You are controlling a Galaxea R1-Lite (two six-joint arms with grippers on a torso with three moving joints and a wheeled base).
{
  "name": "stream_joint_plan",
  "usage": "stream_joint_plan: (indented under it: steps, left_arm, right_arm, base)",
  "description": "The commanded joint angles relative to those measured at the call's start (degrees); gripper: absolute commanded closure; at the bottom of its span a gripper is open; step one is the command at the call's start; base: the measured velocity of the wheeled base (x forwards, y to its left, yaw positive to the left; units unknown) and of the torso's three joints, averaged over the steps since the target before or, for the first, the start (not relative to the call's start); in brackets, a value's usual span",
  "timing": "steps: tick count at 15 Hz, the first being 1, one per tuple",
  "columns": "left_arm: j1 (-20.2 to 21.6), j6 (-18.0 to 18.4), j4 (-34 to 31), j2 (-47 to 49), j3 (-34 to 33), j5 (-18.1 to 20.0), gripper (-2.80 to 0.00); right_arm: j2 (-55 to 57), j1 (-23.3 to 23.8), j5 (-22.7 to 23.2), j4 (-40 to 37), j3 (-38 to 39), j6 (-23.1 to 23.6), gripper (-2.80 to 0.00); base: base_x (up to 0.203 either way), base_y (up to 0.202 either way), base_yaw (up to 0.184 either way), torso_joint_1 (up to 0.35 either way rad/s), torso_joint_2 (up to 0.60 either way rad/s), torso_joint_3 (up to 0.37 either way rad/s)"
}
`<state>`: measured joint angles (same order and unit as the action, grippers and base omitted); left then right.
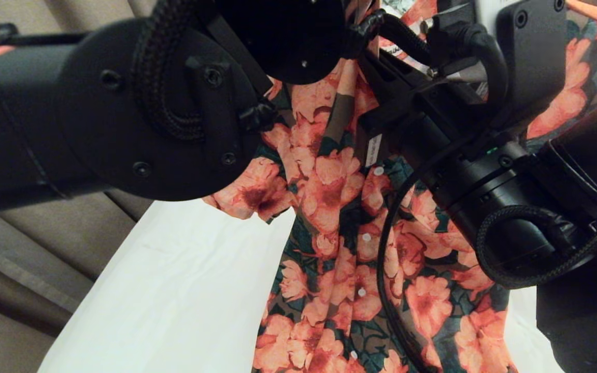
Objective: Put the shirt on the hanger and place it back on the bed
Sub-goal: Take the clothes hanger out of the clothes
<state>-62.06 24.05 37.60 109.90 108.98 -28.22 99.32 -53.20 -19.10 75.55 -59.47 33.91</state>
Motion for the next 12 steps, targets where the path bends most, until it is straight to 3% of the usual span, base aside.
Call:
stream_joint_plan:
  steps: [1,12]
  left_arm:
    - [0.01,0.03,0.37,-0.21,0.00,-0.17,0.00]
    - [0.01,-0.15,1.08,-0.21,0.09,-0.26,0.00]
  right_arm:
    - [-0.24,-0.06,-0.15,0.36,0.34,0.25,0.00]
    - [-2.68,-1.80,-0.32,-0.92,4.21,-1.71,0.00]
  base:
    - [0.000,0.000,0.000,0.000,0.00,0.000]
    - [0.000,0.000,0.000,0.000,0.00,0.000]
